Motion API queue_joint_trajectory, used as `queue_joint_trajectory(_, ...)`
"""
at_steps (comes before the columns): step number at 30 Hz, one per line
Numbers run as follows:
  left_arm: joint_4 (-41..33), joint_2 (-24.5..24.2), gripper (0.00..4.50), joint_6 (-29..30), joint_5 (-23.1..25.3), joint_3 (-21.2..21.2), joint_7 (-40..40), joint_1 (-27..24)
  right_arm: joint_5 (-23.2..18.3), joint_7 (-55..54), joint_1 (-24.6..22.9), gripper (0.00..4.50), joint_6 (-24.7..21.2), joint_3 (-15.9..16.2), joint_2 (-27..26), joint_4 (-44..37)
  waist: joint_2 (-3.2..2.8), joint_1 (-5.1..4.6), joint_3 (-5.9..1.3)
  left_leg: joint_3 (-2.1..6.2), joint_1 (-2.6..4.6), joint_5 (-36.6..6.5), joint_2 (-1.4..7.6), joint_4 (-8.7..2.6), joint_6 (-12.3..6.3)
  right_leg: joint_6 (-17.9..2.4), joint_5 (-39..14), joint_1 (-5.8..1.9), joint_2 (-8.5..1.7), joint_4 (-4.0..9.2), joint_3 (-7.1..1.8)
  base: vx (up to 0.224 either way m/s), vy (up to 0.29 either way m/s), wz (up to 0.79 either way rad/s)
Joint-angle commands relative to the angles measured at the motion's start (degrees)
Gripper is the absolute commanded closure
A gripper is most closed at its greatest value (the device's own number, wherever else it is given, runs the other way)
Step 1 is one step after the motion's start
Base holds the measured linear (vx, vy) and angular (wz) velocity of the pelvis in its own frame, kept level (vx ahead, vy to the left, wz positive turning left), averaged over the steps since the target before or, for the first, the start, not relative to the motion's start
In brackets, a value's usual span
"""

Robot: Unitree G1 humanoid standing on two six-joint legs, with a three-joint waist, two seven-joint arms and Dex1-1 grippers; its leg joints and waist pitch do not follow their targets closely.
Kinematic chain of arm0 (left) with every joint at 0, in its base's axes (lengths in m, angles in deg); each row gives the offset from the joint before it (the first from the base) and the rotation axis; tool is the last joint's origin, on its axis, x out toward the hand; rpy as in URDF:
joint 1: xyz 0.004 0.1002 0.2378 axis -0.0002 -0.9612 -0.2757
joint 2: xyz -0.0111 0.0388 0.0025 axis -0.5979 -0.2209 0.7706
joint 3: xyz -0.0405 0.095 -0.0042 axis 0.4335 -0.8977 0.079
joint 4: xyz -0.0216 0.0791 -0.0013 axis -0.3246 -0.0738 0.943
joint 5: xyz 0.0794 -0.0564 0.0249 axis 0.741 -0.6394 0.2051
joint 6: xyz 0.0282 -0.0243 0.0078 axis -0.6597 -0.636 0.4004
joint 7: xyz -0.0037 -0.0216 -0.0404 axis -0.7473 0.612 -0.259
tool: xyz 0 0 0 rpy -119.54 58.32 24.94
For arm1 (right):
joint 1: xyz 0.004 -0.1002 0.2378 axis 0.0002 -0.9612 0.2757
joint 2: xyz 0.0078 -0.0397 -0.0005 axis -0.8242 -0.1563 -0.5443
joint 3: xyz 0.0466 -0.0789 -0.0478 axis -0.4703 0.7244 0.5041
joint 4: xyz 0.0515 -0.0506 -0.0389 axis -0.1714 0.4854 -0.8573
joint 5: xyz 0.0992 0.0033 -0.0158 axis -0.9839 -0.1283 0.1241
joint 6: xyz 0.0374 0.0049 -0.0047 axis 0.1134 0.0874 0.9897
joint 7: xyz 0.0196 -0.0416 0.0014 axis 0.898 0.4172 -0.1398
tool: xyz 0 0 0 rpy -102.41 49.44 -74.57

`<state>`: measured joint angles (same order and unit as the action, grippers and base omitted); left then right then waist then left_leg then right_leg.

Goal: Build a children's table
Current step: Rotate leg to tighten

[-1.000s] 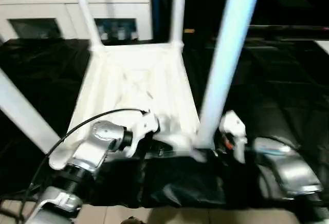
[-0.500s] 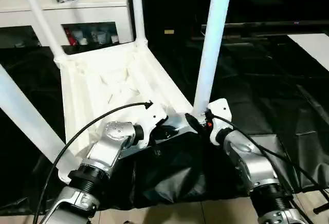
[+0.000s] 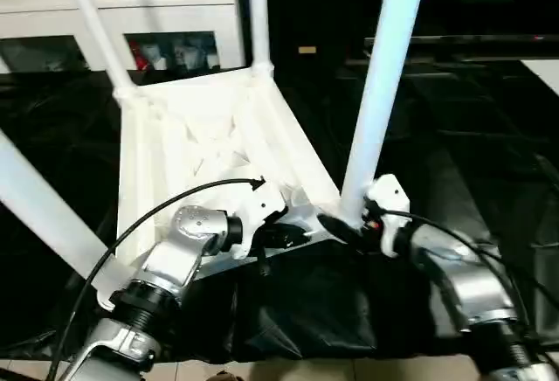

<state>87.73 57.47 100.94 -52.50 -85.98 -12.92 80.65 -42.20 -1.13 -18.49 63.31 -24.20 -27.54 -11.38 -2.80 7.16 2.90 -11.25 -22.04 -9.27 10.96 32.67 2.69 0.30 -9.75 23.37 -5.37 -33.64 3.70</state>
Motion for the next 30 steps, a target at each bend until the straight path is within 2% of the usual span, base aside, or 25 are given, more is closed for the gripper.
queue_joint_trajectory(1, -3.36, -0.47, 4.50, -1.99, -2.69, -1.13, -5.69, 0.53, -1.52, 5.91, -1.15, 0.78, -1.55, 2.05, 1.52, -1.88, 0.57, 0.09, -3.77, 0.80, 1.10, -10.95, 2.29, -3.01, -5.38, -13.43, -6.91, -2.65, -2.68, 3.06, -2.18, 0.000, 0.000, 0.00)
queue_joint_trajectory(3, -3.42, -1.29, 4.50, -1.72, -2.92, -1.28, -6.95, 0.51, -1.98, 8.14, -1.57, 0.78, -2.02, 2.53, 2.64, -2.83, 0.60, 0.53, -3.58, 0.85, 1.18, -13.00, 2.43, -3.21, -4.80, -13.20, -10.35, -2.55, -2.87, 3.34, -2.15, 0.000, 0.000, 0.00)
queue_joint_trajectory(4, -3.44, -1.48, 4.50, -1.71, -2.96, -1.34, -7.25, 0.51, -2.06, 8.54, -1.66, 1.04, -2.06, 2.62, 2.85, -3.01, 0.48, 0.58, -3.47, 0.88, 1.20, -13.76, 2.43, -3.29, -4.46, -13.07, -11.49, -2.46, -2.89, 3.44, -2.17, 0.000, 0.000, 0.00)
queue_joint_trajectory(6, -3.58, -2.97, 4.50, -1.52, -3.35, -1.82, -9.73, 0.53, -2.73, 11.26, -2.05, 1.14, -2.40, 3.31, 4.16, -3.89, 0.55, 0.85, -3.27, 0.96, 1.45, -16.79, 2.56, -3.56, -2.78, -12.26, -15.75, -2.22, -3.06, 3.81, -2.35, 0.000, 0.000, 0.00)
queue_joint_trajectory(8, -3.33, -3.90, 4.50, -1.54, -3.40, -2.01, -10.97, 0.77, -2.78, 13.20, -2.19, 1.36, -2.56, 4.11, 5.22, -4.27, 0.65, 0.91, -3.11, 1.02, 1.68, -18.30, 2.53, -3.75, -1.96, -11.57, -17.86, -2.11, -3.07, 4.08, -2.41, 0.000, 0.000, 0.00)
queue_joint_trajectory(10, -2.95, -4.58, 4.50, -1.62, -3.50, -2.41, -12.13, 1.11, -2.69, 14.15, -2.09, 1.48, -2.75, 4.82, 5.99, -4.29, 0.58, 0.94, -3.05, 1.02, 1.77, -19.17, 2.58, -3.82, -1.55, -11.28, -18.53, -1.95, -3.02, 4.13, -2.52, 0.000, 0.000, 0.00)
queue_joint_trajectory(12, -2.84, -4.95, 4.50, -1.61, -3.67, -2.54, -12.64, 1.23, -2.65, 14.60, -2.08, 1.58, -2.66, 5.20, 6.37, -4.38, 0.88, 0.80, -2.93, 1.11, 1.56, -19.56, 2.53, -3.97, -1.27, -10.87, -19.84, -2.04, -3.19, 4.28, -2.49, 0.000, 0.000, 0.00)
queue_joint_trajectory(15, -2.69, -5.27, 4.50, -1.67, -3.66, -2.40, -13.20, 1.36, -2.08, 15.60, -2.02, 1.75, -2.86, 6.04, 6.88, -4.58, 0.93, 0.80, -2.96, 1.25, 1.39, -18.88, 2.52, -4.02, -1.14, -10.25, -20.60, -2.14, -3.34, 4.26, -2.51, 0.000, 0.000, 0.00)
queue_joint_trajectory(22, -2.66, -5.41, 4.50, -1.70, -3.82, -2.41, -13.28, 1.38, -2.20, 16.08, -2.05, 1.83, -3.30, 6.53, 6.76, -4.88, 1.01, 0.82, -3.08, 1.19, 1.22, -16.82, 2.50, -3.86, -1.83, -10.93, -17.85, -2.23, -3.22, 3.94, -2.46, 0.000, 0.000, 0.00)
queue_joint_trajectory(26, -1.52, -2.95, 4.50, -2.59, -3.35, -1.05, -8.11, 1.93, -2.72, 10.83, -2.24, 1.83, -3.16, 5.05, 3.18, -3.71, 1.04, 0.75, -2.90, 1.18, 1.24, -17.62, 2.48, -3.92, -1.64, -10.98, -18.89, -2.07, -3.26, 4.09, -2.47, 0.000, 0.000, 0.00)
queue_joint_trajectory(28, -0.82, -0.57, 4.50, -2.73, -2.28, -0.19, -3.10, 2.57, -0.52, 1.27, -0.96, 1.83, -2.57, 3.20, -1.61, -0.20, 1.03, 0.58, -2.84, 1.15, 1.37, -18.66, 2.37, -3.94, -0.99, -10.57, -20.87, -1.85, -3.35, 4.35, -2.50, 0.000, 0.000, 0.00)
queue_joint_trajectory(30, -0.84, 1.06, 4.50, -2.41, -1.71, 0.03, -0.27, 2.78, 1.30, -6.13, 0.27, 1.83, -2.78, 1.96, -5.04, 2.68, 0.92, 0.14, -2.73, 1.55, 1.43, -20.62, 2.26, -4.24, 0.65, -9.60, -24.61, -1.82, -3.49, 4.62, -2.24, 0.000, 0.000, 0.00)
